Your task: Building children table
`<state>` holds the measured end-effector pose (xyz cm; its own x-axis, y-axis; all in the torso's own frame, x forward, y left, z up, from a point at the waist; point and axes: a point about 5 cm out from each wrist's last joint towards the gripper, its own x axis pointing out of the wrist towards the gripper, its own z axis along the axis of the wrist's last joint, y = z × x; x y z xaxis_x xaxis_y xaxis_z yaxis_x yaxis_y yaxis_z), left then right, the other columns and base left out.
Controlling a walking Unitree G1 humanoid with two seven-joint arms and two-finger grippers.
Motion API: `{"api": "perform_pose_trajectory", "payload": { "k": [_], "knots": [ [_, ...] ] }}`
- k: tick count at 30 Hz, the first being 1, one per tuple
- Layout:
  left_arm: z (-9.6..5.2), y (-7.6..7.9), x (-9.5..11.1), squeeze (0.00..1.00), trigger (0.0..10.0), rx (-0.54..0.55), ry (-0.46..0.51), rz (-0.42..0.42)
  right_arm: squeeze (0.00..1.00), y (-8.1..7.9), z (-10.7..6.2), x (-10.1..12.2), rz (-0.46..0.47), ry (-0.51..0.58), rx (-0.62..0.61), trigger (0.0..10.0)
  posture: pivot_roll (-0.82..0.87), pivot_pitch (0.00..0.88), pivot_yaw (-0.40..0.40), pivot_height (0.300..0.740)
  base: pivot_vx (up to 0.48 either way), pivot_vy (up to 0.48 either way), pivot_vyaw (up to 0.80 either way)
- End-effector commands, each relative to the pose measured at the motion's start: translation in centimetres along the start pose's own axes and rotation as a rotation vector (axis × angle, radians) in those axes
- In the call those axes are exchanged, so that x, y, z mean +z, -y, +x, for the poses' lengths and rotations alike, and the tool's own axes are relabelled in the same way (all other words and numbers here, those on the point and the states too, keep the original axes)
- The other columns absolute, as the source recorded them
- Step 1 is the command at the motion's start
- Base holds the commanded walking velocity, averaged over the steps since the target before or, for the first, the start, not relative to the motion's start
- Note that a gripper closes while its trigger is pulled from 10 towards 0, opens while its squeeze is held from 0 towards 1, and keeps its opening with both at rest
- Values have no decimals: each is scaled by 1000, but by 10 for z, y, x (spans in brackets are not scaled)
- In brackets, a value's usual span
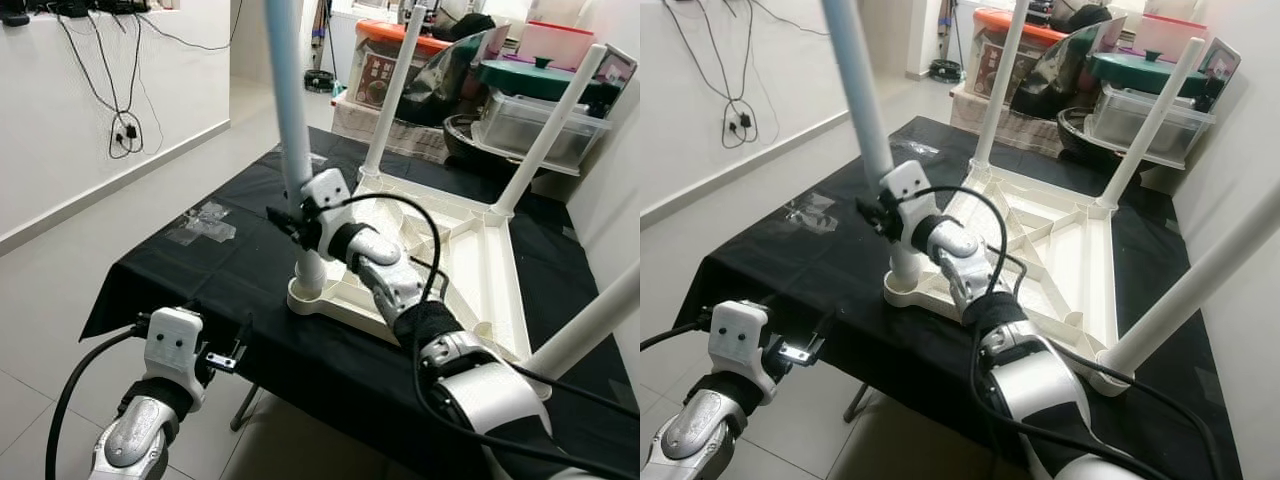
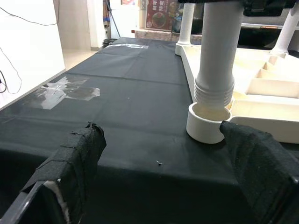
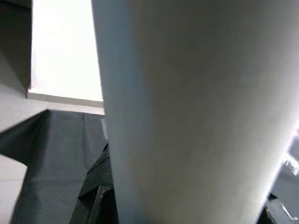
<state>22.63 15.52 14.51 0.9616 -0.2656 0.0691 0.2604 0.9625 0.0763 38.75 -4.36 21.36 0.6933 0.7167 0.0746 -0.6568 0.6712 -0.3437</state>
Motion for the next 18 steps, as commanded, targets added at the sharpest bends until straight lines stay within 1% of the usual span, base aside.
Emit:
{"api": "perform_pose_trajectory", "payload": {
  "k": [1,3,7,14,15,16,17,18],
  "knots": [
    [0,1,-1,0,10000,-6,-5,0,0,0,-3,-4,-51,-6,7,0,145,0,-166,740,0,0,0],
    [-1,1,-1,0,10000,-5,-5,0,0,-3,-4,-7,-75,-14,23,0,152,0,-167,740,0,0,0],
    [-2,1,-1,0,10000,-5,-5,0,0,-4,-4,-7,-74,-16,25,0,152,0,-167,740,0,0,0],
    [-1,1,-1,0,10000,-7,-8,2,0,-10,-6,-16,-37,-50,74,0,149,0,-162,740,0,0,0],
    [-1,1,-1,0,10000,-7,-7,2,0,-13,-6,-19,-10,-60,87,0,149,0,-162,740,0,0,0],
    [-1,1,-1,0,10000,-7,-7,2,0,-13,-6,-19,-10,-60,87,0,149,0,-162,740,0,0,0],
    [-1,1,-1,0,10000,-8,-7,2,0,-15,-6,-22,41,-69,95,0,149,0,-162,740,0,0,0],
    [-1,1,-1,0,10000,-8,-8,1,0,-16,-6,-26,136,-87,95,0,150,0,-163,740,0,0,0]
  ]
}}
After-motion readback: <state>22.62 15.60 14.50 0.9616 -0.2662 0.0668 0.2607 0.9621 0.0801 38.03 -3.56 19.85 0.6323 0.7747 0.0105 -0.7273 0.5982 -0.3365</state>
